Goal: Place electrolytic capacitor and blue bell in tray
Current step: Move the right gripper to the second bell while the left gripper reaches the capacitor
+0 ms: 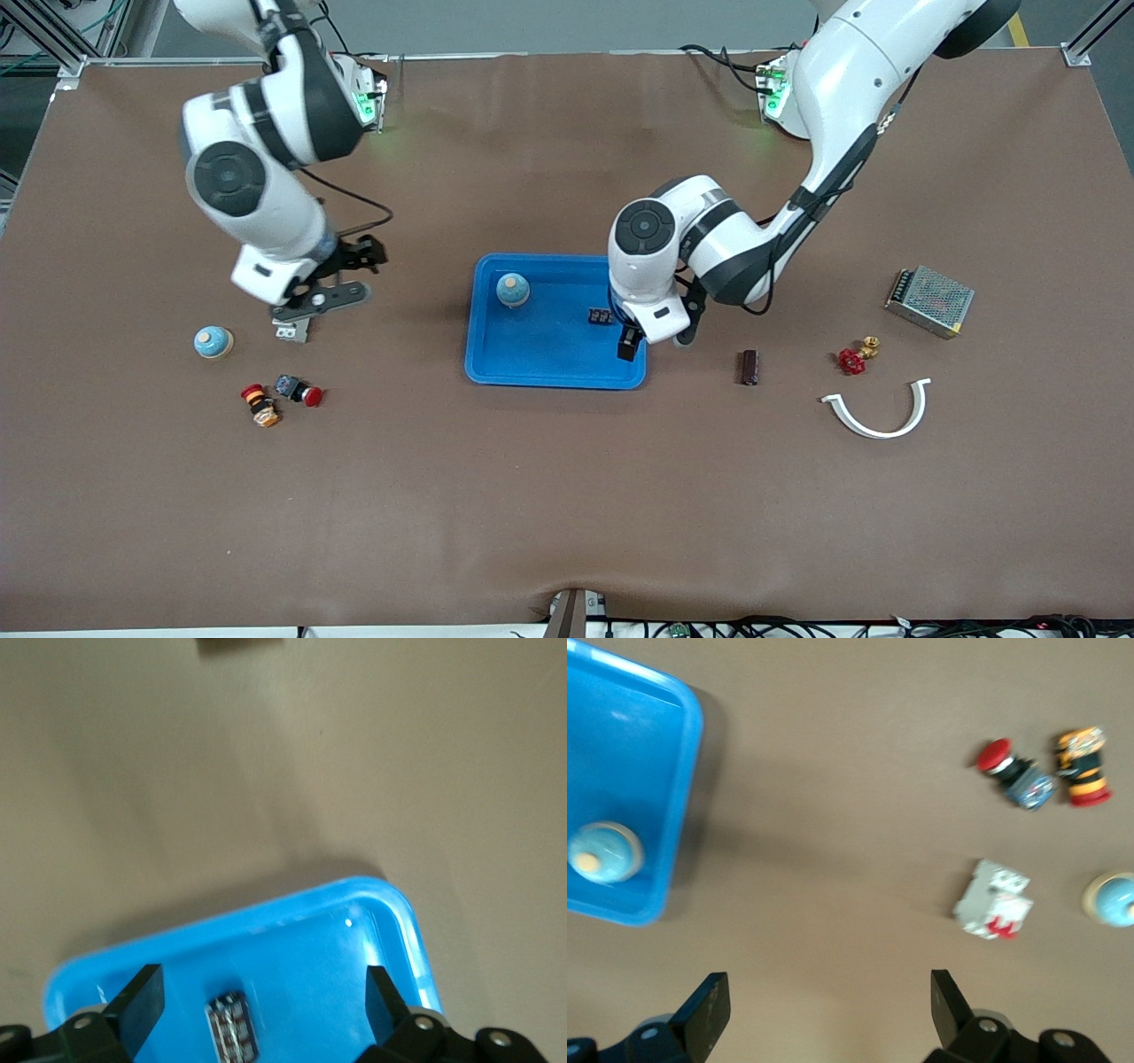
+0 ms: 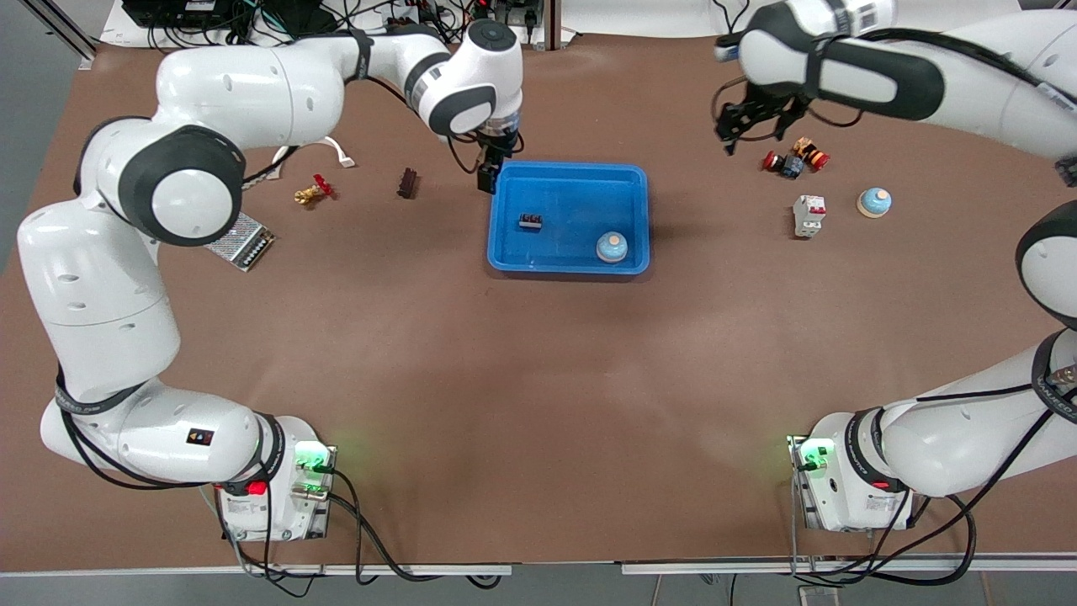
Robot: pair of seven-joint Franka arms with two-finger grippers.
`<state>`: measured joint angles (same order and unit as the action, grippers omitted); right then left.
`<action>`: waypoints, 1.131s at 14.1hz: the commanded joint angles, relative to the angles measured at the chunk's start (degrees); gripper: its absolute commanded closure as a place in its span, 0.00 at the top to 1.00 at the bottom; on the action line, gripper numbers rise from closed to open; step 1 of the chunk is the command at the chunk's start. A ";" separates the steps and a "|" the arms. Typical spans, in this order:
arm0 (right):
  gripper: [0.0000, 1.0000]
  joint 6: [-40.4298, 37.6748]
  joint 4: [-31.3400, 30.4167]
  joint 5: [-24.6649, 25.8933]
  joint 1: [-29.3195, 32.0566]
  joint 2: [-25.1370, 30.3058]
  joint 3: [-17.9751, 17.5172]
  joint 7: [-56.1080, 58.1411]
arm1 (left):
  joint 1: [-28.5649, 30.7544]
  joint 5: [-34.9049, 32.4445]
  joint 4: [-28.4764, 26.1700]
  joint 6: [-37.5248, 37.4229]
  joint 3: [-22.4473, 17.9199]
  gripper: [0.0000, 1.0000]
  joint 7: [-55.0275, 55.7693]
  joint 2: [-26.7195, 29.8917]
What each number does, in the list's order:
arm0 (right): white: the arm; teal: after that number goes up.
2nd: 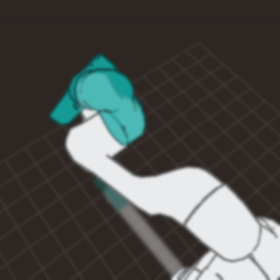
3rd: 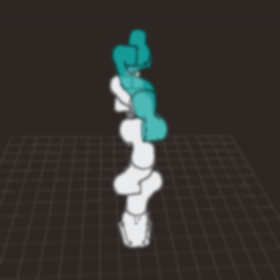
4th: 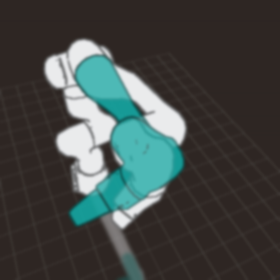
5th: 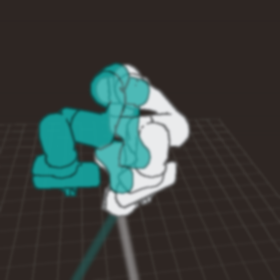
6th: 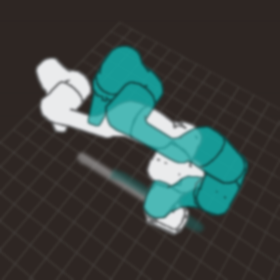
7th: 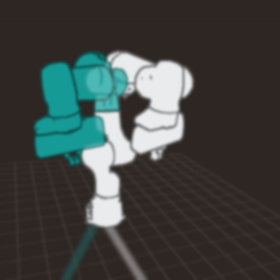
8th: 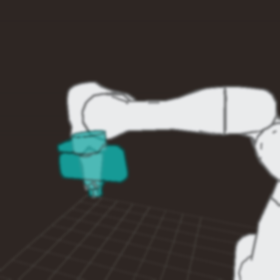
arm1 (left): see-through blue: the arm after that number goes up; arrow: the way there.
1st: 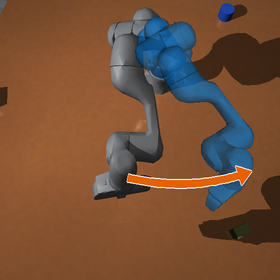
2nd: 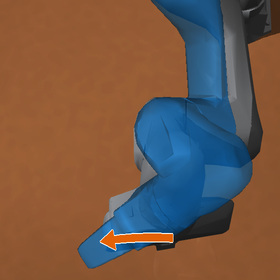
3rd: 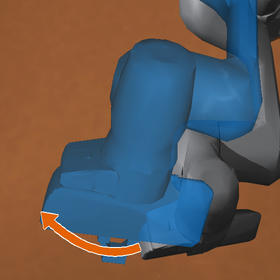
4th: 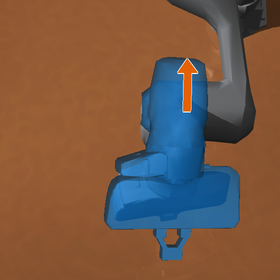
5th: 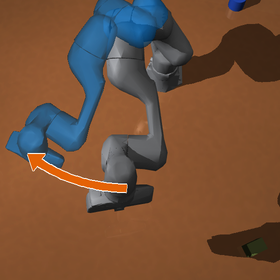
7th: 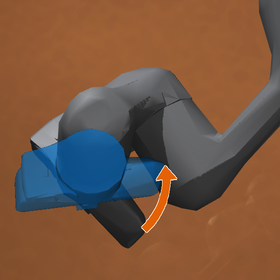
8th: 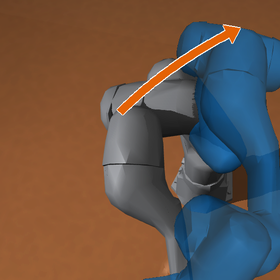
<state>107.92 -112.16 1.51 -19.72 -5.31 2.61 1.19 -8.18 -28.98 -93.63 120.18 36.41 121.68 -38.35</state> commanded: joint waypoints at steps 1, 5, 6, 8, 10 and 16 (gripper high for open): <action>1.00 0.36 -1.92 0.87 8.35 1.36 -1.12 11.69 | 4.30 1.20 -0.15 -3.89 3.13 1.00 -9.59 1.52; 1.00 3.87 -3.06 0.87 16.97 0.83 -1.12 25.50 | 8.00 1.20 1.34 -6.45 3.84 1.00 -19.70 2.06; 1.00 5.62 -3.93 0.87 18.65 0.66 -1.12 27.87 | 8.70 1.20 1.96 -7.93 3.93 1.00 -23.99 2.06; 1.00 10.01 -5.43 1.04 21.37 -0.83 -1.03 31.83 | 10.54 1.20 2.05 -10.05 4.28 1.00 -31.74 2.67; 1.00 13.62 -5.61 1.65 24.62 -3.73 -1.12 36.75 | 12.92 1.20 1.96 -9.97 4.98 1.00 -37.98 2.50; 1.00 29.33 -10.60 1.74 31.40 -10.68 -1.03 50.12 | 16.79 0.94 1.96 -8.39 4.99 1.00 -59.85 1.88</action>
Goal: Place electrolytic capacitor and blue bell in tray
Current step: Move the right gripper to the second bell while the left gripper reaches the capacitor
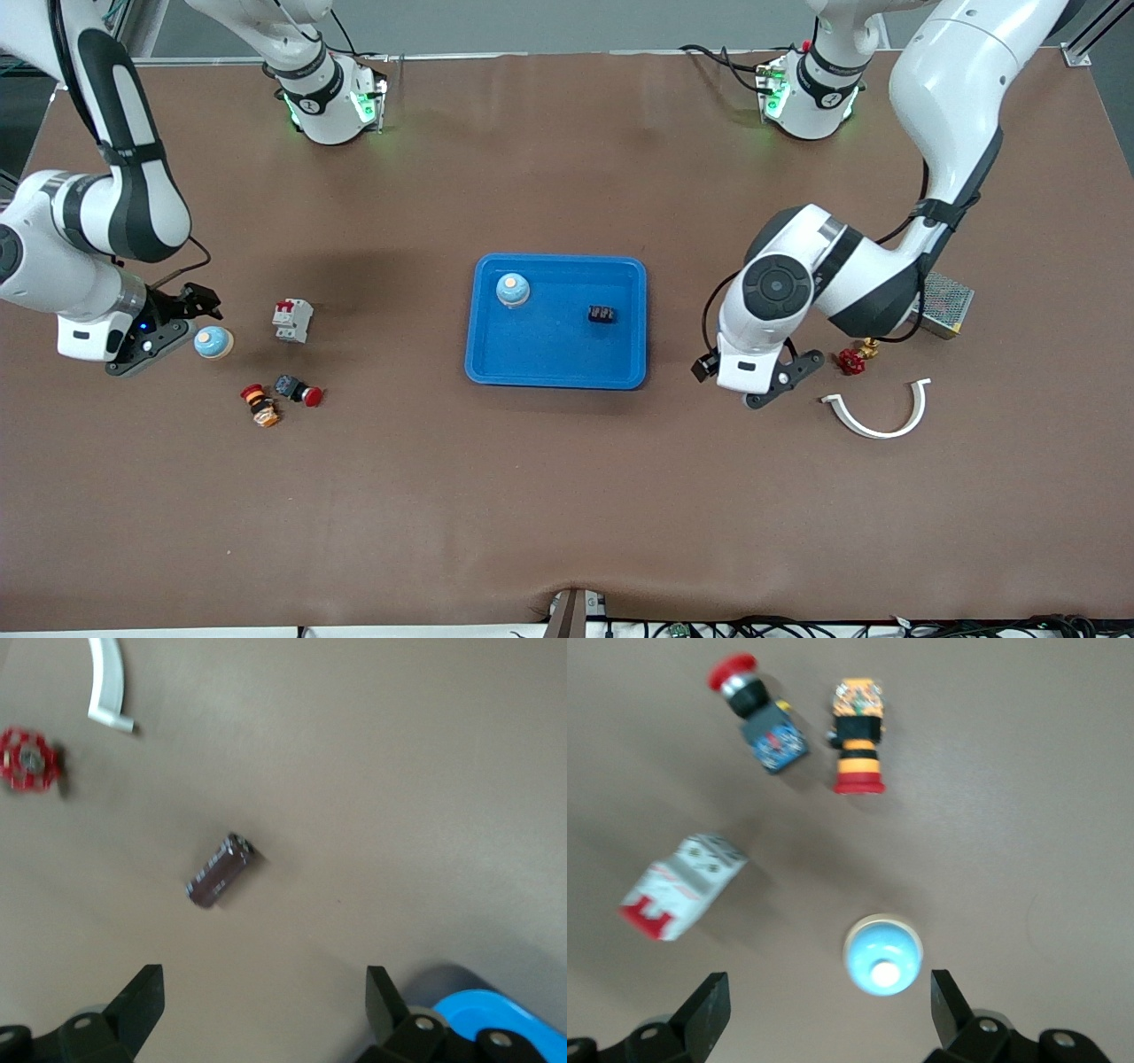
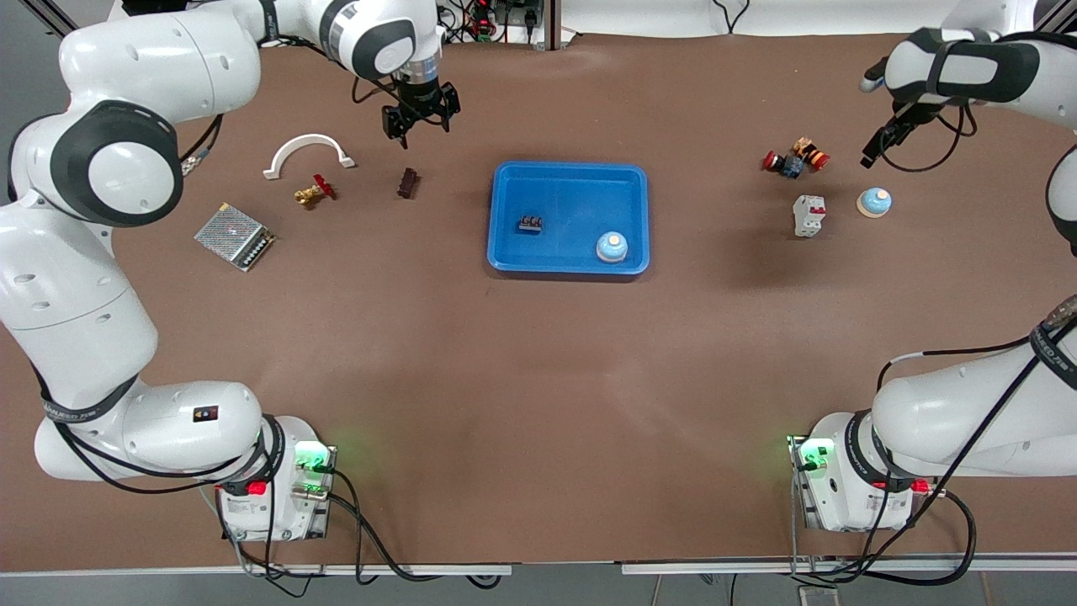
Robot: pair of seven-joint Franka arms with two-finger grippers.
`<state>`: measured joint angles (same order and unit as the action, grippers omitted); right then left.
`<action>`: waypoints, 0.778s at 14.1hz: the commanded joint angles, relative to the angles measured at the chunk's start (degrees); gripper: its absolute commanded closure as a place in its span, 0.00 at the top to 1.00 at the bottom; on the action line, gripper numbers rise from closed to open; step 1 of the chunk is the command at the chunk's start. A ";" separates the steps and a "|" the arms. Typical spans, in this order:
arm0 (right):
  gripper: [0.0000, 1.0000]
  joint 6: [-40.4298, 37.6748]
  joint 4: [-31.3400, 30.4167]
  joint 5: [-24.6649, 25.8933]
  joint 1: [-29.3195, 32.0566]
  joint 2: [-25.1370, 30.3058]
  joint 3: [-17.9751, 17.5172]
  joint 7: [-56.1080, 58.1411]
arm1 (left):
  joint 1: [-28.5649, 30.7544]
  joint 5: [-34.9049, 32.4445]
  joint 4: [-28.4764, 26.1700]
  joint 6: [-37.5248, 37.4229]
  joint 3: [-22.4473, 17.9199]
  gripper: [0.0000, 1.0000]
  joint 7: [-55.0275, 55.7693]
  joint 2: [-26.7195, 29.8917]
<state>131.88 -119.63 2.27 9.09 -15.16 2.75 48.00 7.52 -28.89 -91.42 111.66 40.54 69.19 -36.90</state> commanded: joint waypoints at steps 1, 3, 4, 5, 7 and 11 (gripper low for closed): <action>1.00 8.97 -5.07 0.98 2.86 -1.36 -1.17 4.20 | 1.26 0.07 -0.34 1.26 0.68 1.00 -11.41 0.16; 1.00 13.39 -6.93 0.98 3.82 -3.28 -1.17 6.57 | 3.01 -0.12 -1.39 4.68 0.41 1.00 -16.53 -0.10; 1.00 14.19 -7.02 0.98 4.61 -4.43 -1.17 7.71 | 4.42 -0.47 -3.22 6.96 0.41 1.00 -18.03 -0.28; 1.00 14.89 -7.11 0.98 5.23 -5.22 -1.25 8.59 | 4.69 -1.60 -5.93 10.73 0.41 1.00 -18.74 0.24; 1.00 16.39 -7.20 0.98 6.02 -6.80 -1.25 10.00 | 6.97 -5.55 -10.43 16.28 0.59 1.00 -19.18 0.95; 1.00 19.20 -7.11 0.98 7.08 -9.00 -1.25 11.41 | 7.68 -7.67 -14.47 21.03 0.50 1.00 -21.21 0.33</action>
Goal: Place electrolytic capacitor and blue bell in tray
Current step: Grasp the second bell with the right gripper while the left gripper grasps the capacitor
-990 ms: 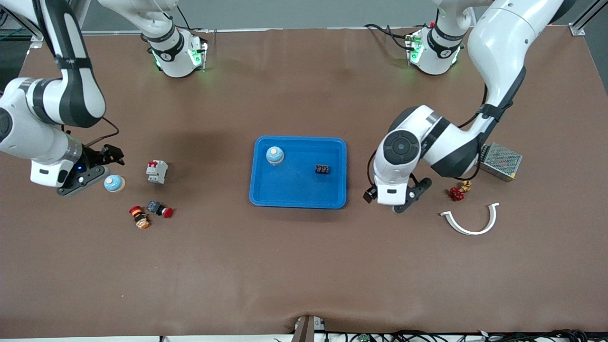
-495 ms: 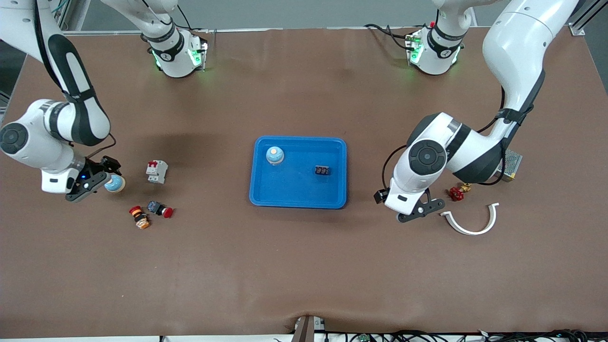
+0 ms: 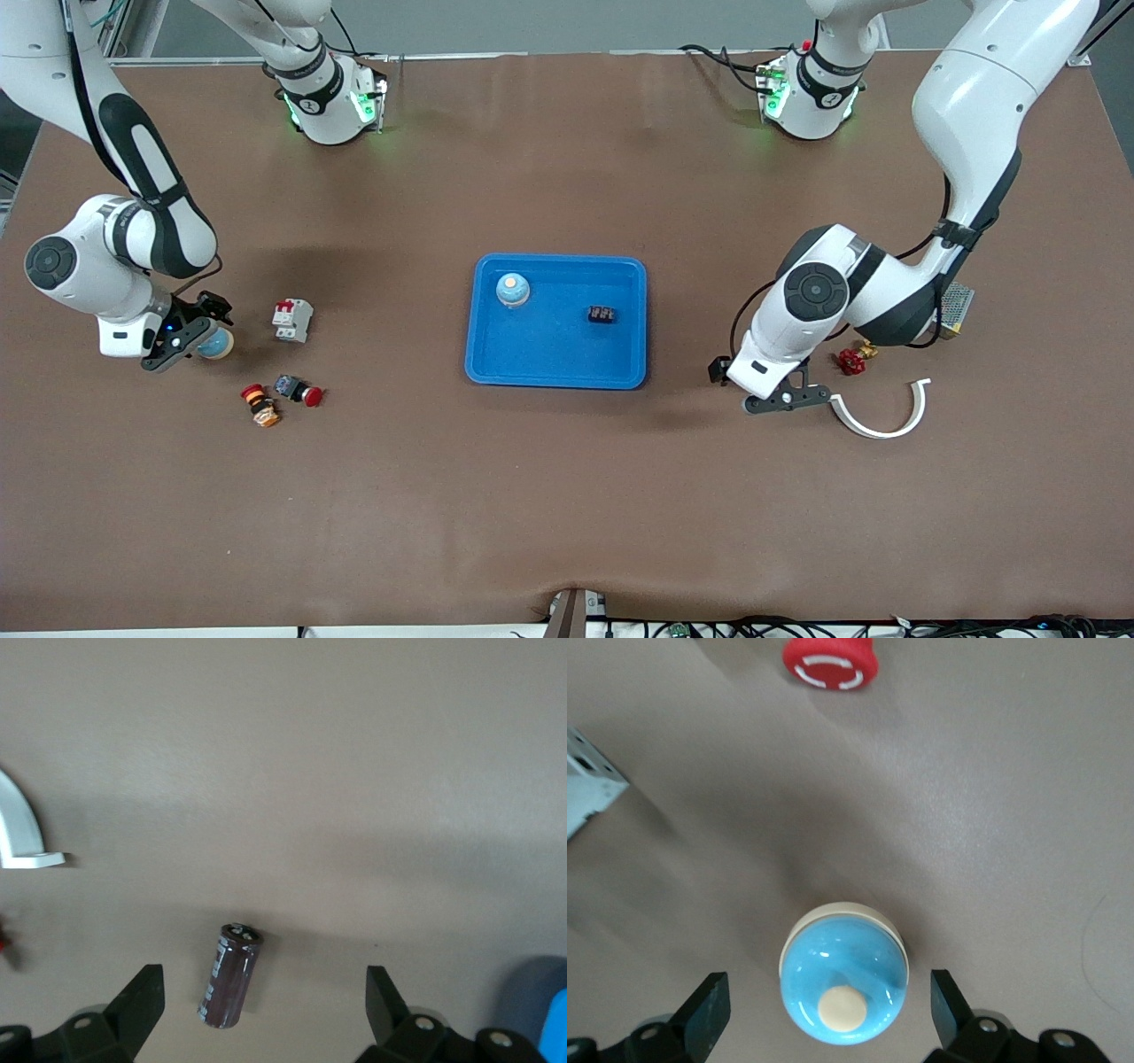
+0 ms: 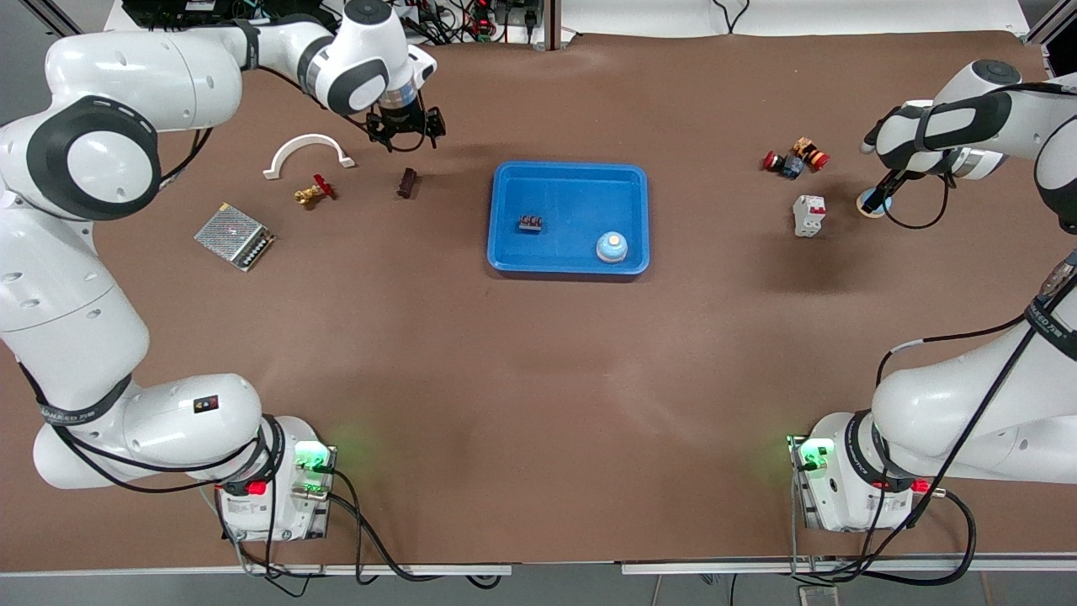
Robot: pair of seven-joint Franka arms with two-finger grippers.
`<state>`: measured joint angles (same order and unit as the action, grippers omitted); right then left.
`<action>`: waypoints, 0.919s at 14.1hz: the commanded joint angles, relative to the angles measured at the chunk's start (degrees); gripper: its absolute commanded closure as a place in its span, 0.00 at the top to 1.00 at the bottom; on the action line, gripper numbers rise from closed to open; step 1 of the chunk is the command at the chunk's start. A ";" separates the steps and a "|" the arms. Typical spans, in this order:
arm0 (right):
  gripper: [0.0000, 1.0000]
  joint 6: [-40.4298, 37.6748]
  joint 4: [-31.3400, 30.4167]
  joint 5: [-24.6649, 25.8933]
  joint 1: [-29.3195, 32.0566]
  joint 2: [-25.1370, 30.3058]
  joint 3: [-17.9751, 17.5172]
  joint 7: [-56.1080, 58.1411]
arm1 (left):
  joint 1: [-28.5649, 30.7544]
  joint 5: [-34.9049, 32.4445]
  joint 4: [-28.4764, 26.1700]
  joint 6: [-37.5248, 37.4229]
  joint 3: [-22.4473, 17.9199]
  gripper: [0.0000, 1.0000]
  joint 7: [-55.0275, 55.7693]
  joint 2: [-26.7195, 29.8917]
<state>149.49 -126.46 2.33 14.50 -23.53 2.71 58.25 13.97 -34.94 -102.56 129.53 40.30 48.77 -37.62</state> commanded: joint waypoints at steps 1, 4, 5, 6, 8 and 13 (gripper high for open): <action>1.00 2.21 -0.28 0.92 1.67 -1.16 -1.21 1.25 | 1.93 -3.19 -5.18 5.19 0.83 1.00 -0.87 1.32; 1.00 3.27 -0.28 0.92 1.76 -2.05 -1.21 1.25 | 3.25 -8.99 -9.23 9.59 0.83 1.00 -0.87 1.32; 1.00 3.27 -0.28 0.92 1.76 -2.14 -1.21 1.25 | 4.30 -11.10 -10.63 11.08 0.83 1.00 -1.31 1.23; 1.00 3.35 -0.28 0.92 1.76 -2.14 -1.21 1.25 | 5.18 -12.94 -11.95 12.92 0.83 1.00 -1.84 1.14; 1.00 3.36 -0.19 0.92 1.85 -2.31 -1.21 1.25 | 6.15 -15.59 -13.72 15.40 0.83 1.00 -1.93 0.88; 0.84 4.23 -0.10 0.92 1.85 -3.01 -1.21 1.33 | 7.21 -16.65 -13.90 15.67 0.83 1.00 -2.71 -0.35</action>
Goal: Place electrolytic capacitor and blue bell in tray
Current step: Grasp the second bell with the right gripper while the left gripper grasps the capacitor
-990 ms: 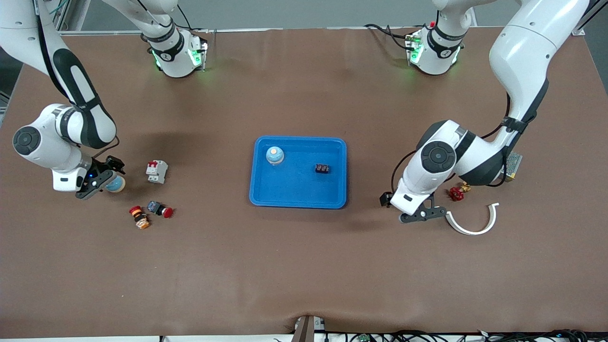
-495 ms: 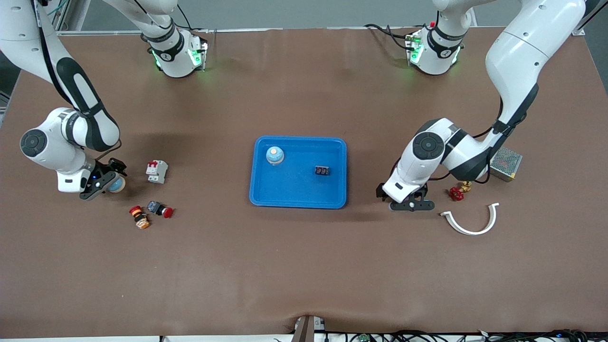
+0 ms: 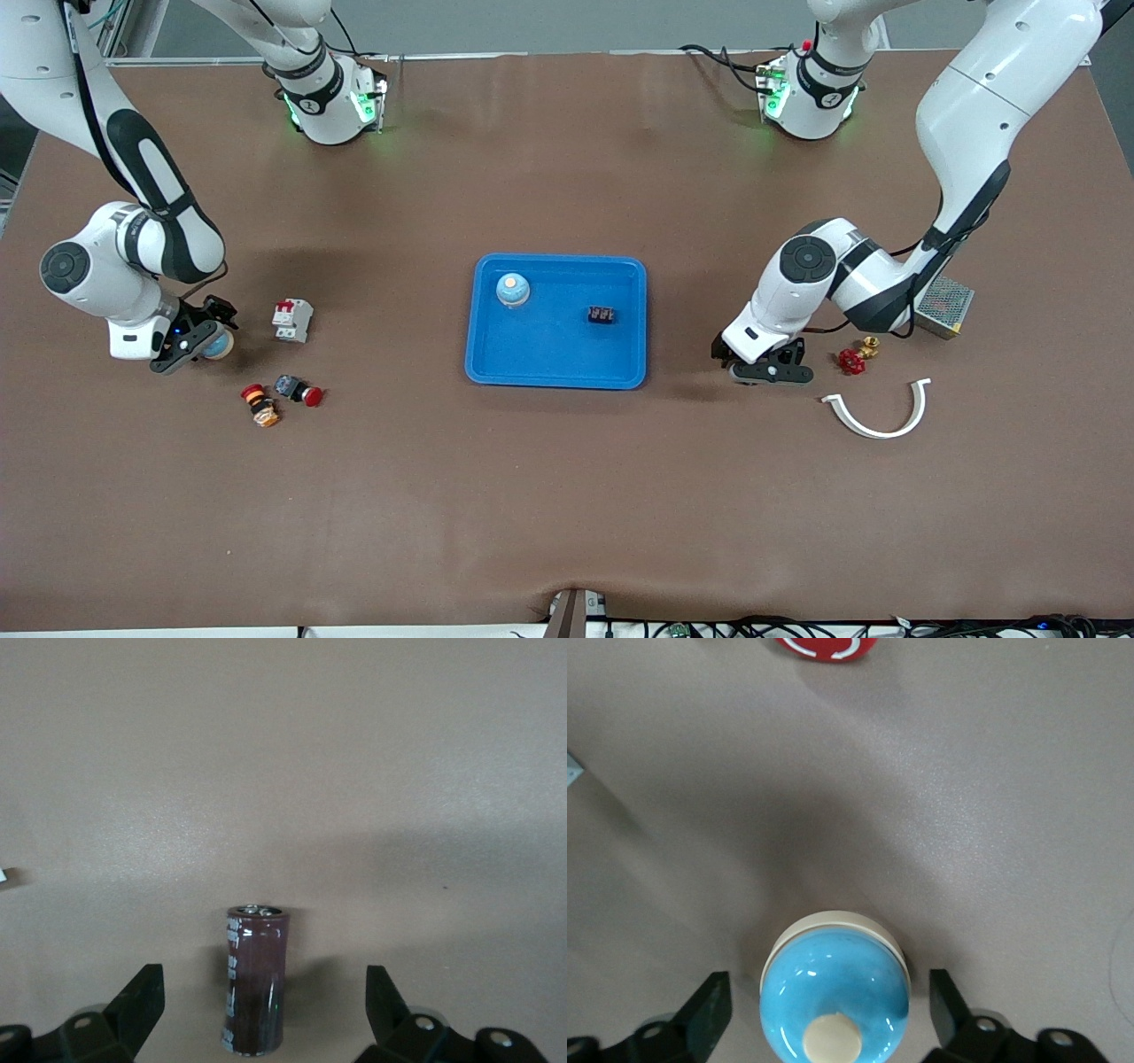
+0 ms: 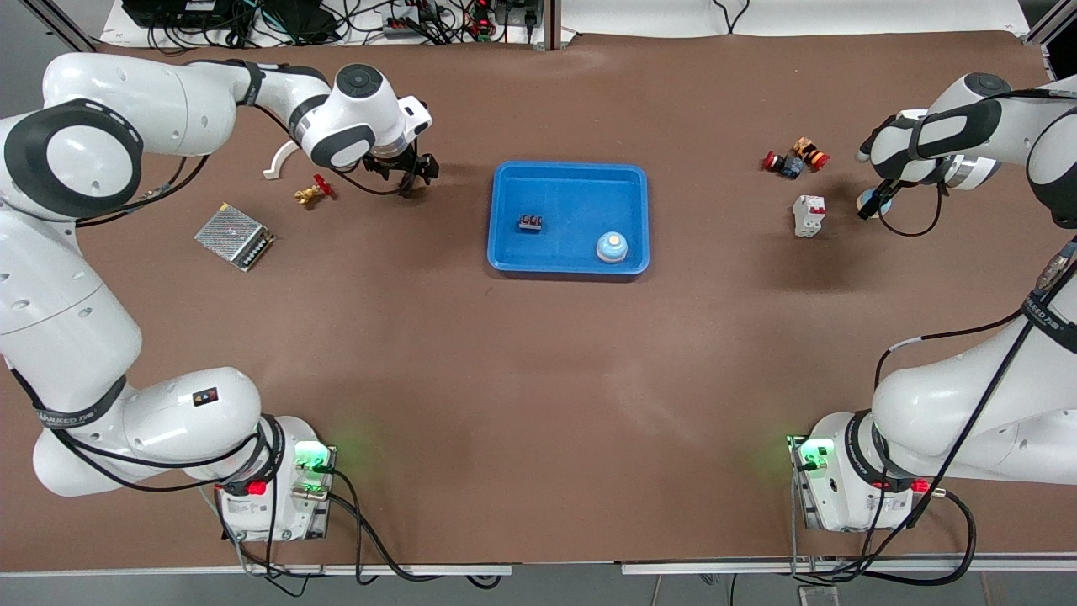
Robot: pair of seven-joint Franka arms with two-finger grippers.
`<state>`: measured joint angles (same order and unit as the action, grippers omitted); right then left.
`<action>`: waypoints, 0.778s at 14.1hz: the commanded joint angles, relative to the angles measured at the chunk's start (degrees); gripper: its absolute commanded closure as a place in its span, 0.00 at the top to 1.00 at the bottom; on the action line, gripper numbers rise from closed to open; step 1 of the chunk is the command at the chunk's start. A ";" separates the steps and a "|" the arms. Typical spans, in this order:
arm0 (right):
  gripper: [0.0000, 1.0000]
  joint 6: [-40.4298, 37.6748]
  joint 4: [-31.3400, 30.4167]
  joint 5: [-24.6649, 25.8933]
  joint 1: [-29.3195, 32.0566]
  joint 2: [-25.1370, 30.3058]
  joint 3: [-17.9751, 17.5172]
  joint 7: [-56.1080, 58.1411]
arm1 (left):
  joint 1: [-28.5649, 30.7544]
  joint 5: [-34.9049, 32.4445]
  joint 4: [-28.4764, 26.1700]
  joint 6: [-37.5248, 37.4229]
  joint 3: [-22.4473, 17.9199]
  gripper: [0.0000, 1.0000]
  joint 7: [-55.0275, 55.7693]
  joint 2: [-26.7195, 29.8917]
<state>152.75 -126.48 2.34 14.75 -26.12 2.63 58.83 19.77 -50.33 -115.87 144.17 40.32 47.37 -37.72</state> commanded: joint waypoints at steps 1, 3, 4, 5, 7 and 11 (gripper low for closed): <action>0.81 0.97 -0.08 0.92 1.60 -0.42 -1.14 0.68 | 1.93 -1.26 -0.59 1.11 0.82 1.00 -2.18 -0.43; 0.64 0.97 -0.08 0.92 1.60 -0.42 -1.14 0.68 | 2.55 -1.26 -0.50 2.16 0.82 1.00 -3.85 -0.78; 0.52 0.97 -0.08 0.92 1.60 -0.42 -1.14 0.68 | 2.64 -1.26 -0.50 2.16 0.82 1.00 -3.95 -0.87; 0.37 0.97 0.00 0.92 1.60 -0.42 -1.14 0.68 | 2.64 -1.26 -0.50 2.16 0.73 1.00 -3.95 -0.95; 0.34 0.97 0.00 0.92 1.60 -0.42 -1.14 0.68 | 2.64 -1.26 -0.50 2.16 0.73 1.00 -3.86 -1.04; 0.34 0.10 0.62 0.83 1.34 0.10 -1.22 -0.11 | 2.56 -1.17 -0.59 2.16 0.73 0.38 -1.24 -1.04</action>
<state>153.01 -126.40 2.33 14.76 -26.18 2.61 58.84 21.48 -50.34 -115.93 145.57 40.32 44.28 -38.74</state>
